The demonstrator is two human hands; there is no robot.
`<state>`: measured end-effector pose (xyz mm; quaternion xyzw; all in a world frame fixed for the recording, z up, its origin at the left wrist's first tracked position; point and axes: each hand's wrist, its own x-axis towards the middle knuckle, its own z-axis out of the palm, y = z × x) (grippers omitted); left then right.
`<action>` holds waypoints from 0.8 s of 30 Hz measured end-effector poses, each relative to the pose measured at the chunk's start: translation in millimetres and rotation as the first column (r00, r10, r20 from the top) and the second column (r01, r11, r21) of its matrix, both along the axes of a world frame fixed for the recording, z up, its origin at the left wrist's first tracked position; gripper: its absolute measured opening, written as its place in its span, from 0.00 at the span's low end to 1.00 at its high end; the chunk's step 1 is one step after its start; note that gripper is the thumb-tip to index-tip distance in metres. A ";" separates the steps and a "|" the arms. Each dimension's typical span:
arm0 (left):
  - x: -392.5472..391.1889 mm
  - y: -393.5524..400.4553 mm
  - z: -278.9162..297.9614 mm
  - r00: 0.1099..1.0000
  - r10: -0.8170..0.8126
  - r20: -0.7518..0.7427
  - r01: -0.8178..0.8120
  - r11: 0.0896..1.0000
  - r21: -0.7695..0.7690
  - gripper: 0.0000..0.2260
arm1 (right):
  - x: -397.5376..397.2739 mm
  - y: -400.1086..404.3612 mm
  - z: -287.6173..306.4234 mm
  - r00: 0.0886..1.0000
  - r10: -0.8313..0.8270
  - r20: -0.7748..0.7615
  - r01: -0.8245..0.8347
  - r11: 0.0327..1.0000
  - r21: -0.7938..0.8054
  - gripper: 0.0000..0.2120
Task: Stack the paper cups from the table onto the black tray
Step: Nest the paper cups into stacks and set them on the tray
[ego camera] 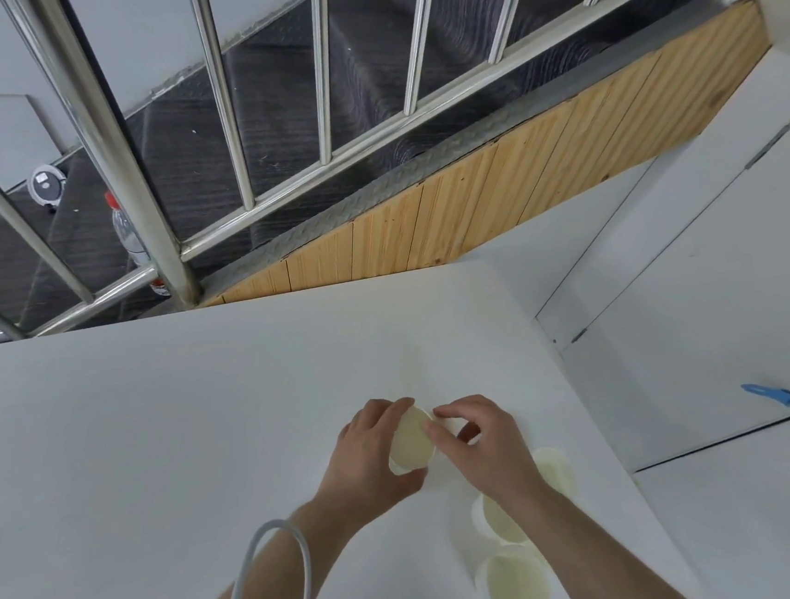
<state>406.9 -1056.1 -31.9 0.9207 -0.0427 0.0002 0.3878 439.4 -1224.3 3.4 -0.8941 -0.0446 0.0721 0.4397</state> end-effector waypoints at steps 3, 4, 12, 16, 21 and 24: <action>-0.6 -3.5 1.8 0.999 -0.027 -0.038 0.029 0.998 0.051 0.35 | 0.7 3.8 -7.2 1.000 0.001 -0.021 -0.003 0.997 -0.077 0.08; -0.9 -4.2 2.0 0.998 -0.034 -0.045 0.037 0.997 0.061 0.36 | 0.9 4.3 -9.7 0.999 -0.012 -0.040 0.008 0.996 -0.090 0.08; -13.0 22.6 -4.2 0.975 0.034 -0.220 0.039 0.948 0.317 0.44 | 12.0 -0.5 -28.1 0.973 -0.052 -0.226 -0.017 0.956 -0.293 0.11; -19.4 28.6 -8.0 0.959 0.055 -0.279 0.046 0.938 0.343 0.40 | 10.8 4.5 -35.1 0.967 0.006 -0.254 -0.106 0.918 -0.382 0.13; -21.9 26.7 -6.9 0.956 0.062 -0.288 0.032 0.950 0.310 0.33 | 2.4 12.2 -27.8 0.936 0.255 -0.243 -0.343 0.820 -0.458 0.33; -22.8 25.6 -4.8 0.962 0.060 -0.268 0.022 0.957 0.291 0.31 | -3.2 21.8 -27.0 0.877 0.360 -0.320 -0.477 0.736 -0.479 0.40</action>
